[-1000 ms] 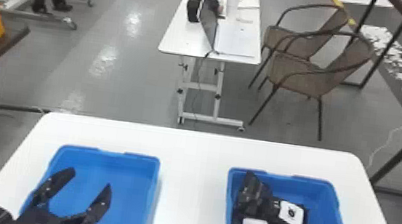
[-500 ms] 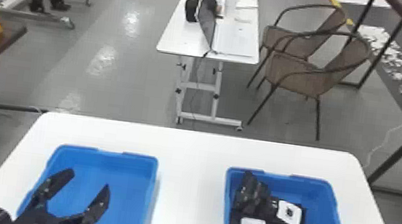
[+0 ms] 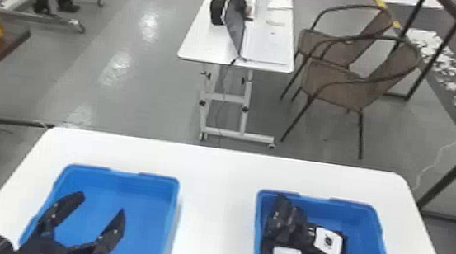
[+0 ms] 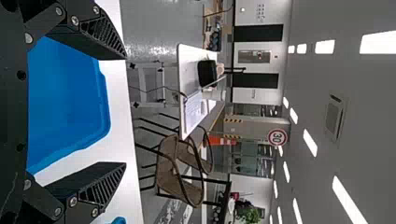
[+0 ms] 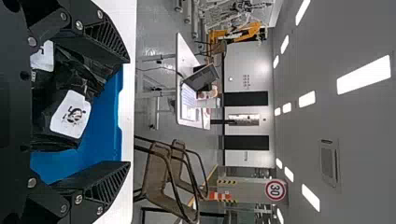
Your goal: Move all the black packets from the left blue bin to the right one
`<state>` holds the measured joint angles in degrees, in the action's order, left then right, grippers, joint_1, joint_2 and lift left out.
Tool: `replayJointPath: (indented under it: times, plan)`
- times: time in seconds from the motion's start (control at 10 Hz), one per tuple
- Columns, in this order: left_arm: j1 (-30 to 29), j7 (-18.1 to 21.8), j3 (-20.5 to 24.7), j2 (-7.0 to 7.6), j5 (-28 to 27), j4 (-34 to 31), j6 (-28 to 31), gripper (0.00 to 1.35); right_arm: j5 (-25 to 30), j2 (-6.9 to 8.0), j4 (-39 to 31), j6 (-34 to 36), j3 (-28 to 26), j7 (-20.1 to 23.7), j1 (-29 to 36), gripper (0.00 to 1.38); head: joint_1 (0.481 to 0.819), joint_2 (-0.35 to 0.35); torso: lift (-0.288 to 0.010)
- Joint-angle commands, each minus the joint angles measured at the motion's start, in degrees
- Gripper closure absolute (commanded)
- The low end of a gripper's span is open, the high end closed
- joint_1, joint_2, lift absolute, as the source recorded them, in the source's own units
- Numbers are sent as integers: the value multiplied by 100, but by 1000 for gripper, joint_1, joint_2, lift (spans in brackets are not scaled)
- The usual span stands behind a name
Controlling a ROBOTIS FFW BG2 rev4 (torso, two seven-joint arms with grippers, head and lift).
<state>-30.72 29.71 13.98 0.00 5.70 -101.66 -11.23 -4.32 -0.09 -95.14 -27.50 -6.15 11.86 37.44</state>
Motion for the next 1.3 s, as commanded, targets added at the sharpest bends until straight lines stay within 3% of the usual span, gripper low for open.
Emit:
replayJointPath:
  times: [0.0, 1.2]
  plan:
    - [-4, 0, -1, -15, 19, 5, 7, 231, -7, 14, 4, -1, 0, 0, 0, 260, 695, 15, 0]
    - [40, 0, -115, -15, 186, 85, 60, 231, -95, 14, 48, 8, 35, 0, -53, 260, 695, 7, 0]
